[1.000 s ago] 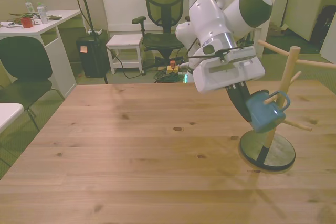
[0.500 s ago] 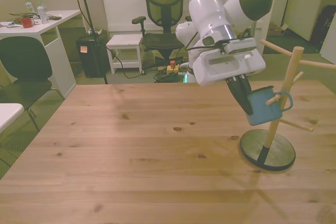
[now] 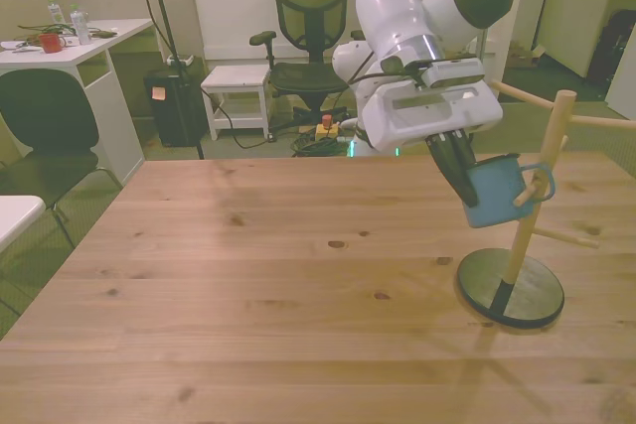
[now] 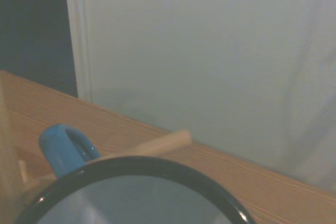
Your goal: Unload the mug
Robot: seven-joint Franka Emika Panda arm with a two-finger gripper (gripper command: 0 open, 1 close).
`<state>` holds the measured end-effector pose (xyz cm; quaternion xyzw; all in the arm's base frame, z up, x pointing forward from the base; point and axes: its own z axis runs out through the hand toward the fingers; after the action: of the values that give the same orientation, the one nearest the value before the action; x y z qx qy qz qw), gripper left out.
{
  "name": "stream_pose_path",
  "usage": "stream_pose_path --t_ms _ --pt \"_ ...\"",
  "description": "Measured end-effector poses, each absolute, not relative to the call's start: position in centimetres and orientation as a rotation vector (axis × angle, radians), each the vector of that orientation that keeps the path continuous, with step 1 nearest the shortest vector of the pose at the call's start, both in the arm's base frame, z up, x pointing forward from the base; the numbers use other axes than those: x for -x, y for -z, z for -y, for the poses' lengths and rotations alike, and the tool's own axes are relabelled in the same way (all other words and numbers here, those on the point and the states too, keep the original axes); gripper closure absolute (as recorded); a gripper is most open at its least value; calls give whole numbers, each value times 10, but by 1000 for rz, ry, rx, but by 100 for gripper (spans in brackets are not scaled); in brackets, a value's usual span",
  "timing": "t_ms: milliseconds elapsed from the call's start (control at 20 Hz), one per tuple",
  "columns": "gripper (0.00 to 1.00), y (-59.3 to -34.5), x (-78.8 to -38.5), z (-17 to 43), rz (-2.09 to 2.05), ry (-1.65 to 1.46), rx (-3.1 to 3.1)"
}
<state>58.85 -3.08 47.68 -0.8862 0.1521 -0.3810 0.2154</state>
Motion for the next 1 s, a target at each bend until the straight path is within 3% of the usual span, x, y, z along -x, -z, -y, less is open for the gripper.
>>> stream_pose_path --t_ms 1000 --pt "100 -492 -591 108 -606 1153 2415"
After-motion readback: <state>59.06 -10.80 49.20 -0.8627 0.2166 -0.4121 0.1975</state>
